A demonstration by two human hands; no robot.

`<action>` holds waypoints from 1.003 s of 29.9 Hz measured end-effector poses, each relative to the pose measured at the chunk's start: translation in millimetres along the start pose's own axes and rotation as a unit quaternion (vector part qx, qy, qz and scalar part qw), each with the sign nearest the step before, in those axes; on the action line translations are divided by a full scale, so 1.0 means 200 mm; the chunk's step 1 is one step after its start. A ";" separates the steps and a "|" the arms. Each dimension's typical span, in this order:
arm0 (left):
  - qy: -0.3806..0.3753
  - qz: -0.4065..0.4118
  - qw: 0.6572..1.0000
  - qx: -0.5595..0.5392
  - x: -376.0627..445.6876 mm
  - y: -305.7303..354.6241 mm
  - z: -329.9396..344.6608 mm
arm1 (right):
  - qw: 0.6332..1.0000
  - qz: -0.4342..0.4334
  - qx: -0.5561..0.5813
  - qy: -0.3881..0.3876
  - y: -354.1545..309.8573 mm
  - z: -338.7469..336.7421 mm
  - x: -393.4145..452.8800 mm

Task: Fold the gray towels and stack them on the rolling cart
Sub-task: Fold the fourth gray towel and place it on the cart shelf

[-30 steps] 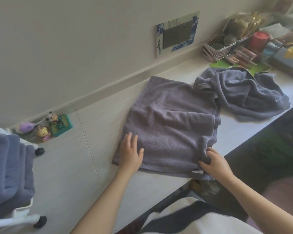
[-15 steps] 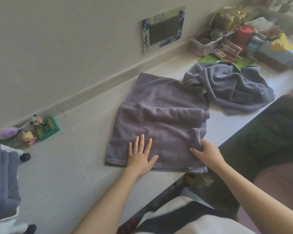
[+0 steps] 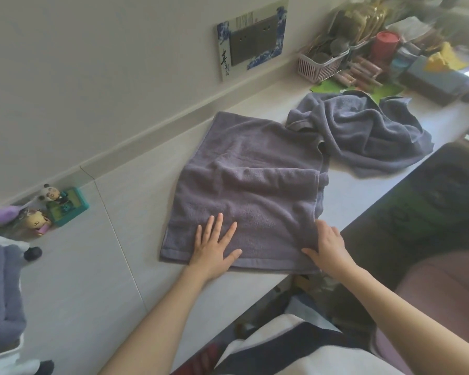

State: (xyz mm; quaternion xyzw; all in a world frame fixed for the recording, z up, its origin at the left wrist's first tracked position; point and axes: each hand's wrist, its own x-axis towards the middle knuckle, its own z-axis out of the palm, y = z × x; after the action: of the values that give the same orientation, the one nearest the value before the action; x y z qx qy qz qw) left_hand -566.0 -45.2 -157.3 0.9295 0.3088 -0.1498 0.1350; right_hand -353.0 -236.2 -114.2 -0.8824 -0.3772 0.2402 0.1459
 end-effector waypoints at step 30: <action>-0.045 0.000 0.999 -0.004 -0.03 0.17 -0.10 | 0.903 -0.291 -0.300 -0.099 -0.17 -0.13 0.35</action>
State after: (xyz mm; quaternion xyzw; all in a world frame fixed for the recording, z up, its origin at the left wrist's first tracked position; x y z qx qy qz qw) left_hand -544.8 -67.9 -132.2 0.9214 0.3026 -0.1901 0.1525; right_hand -317.8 -163.0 -99.4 -0.7074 -0.6836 0.1492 -0.1002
